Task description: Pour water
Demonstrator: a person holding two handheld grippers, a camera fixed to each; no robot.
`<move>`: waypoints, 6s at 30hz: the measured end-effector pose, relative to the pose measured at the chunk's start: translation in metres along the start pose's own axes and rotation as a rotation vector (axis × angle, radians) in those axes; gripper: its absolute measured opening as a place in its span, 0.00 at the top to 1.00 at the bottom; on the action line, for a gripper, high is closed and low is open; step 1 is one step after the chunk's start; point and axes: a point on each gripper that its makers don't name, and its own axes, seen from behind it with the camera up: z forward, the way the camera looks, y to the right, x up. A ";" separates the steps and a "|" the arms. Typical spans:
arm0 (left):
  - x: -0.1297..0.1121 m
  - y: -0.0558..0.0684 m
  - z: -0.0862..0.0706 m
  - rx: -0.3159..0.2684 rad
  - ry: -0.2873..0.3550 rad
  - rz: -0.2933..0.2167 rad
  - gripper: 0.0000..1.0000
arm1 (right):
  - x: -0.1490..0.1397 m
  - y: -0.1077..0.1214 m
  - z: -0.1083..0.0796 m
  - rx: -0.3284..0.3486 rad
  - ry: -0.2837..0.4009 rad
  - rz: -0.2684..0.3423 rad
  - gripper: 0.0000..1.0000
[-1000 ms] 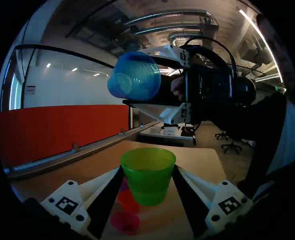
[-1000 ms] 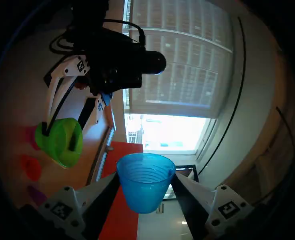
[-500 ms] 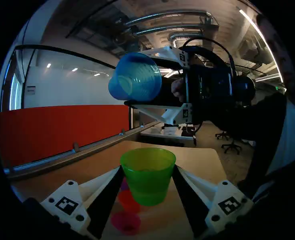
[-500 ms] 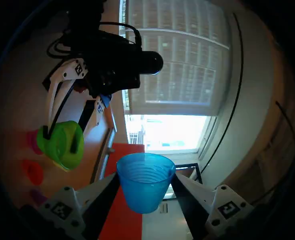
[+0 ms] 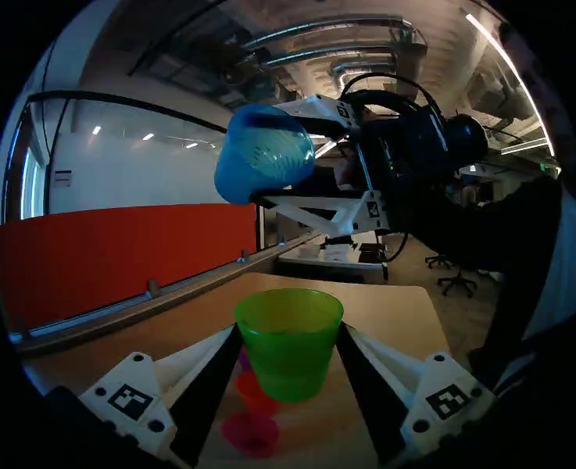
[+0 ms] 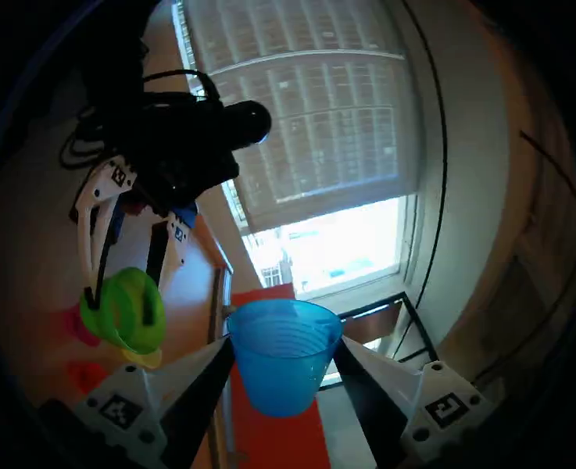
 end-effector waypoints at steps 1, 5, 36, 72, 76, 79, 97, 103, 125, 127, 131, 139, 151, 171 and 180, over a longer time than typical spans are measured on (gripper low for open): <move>0.000 -0.001 0.000 0.002 -0.001 0.001 0.15 | -0.001 0.000 -0.001 -0.002 0.000 0.027 0.10; 0.002 -0.001 0.000 0.005 0.001 0.001 0.15 | -0.005 -0.001 -0.003 -0.009 -0.004 0.112 0.11; 0.012 -0.002 -0.006 0.028 0.003 0.030 0.15 | -0.011 0.004 -0.019 0.009 0.025 0.891 0.11; 0.007 -0.018 -0.014 0.068 -0.046 0.011 0.15 | -0.025 -0.006 -0.021 0.079 -0.022 1.177 0.10; 0.000 -0.018 -0.017 0.068 -0.080 0.017 0.15 | -0.028 -0.011 -0.023 0.087 -0.038 1.172 0.10; -0.006 -0.020 -0.020 0.071 -0.107 0.023 0.15 | -0.030 -0.014 -0.024 0.092 -0.050 1.166 0.10; -0.035 -0.033 -0.031 0.090 -0.237 0.030 0.15 | -0.046 -0.043 -0.036 0.153 -0.116 1.135 0.10; -0.043 -0.036 -0.036 0.095 -0.274 0.029 0.15 | -0.052 -0.055 -0.040 0.183 -0.144 1.132 0.10; -0.076 -0.053 -0.055 0.150 -0.371 0.024 0.14 | -0.055 -0.120 -0.053 0.335 -0.209 1.123 0.10; -0.079 -0.055 -0.058 0.155 -0.379 0.022 0.14 | -0.055 -0.125 -0.053 0.348 -0.215 1.122 0.10; -0.089 -0.057 -0.062 0.162 -0.402 0.017 0.15 | -0.056 -0.138 -0.054 0.372 -0.227 1.118 0.10; -0.110 -0.061 -0.067 0.170 -0.455 0.005 0.14 | -0.056 -0.165 -0.055 0.433 -0.248 1.110 0.09; -0.147 -0.060 -0.072 0.158 -0.544 -0.008 0.14 | -0.059 -0.201 -0.060 0.505 -0.275 1.094 0.10; -0.186 -0.066 -0.065 0.142 -0.605 -0.031 0.14 | -0.061 -0.252 -0.070 0.603 -0.312 1.064 0.09; -0.203 -0.068 -0.063 0.140 -0.629 -0.034 0.14 | -0.063 -0.260 -0.069 0.613 -0.318 1.066 0.09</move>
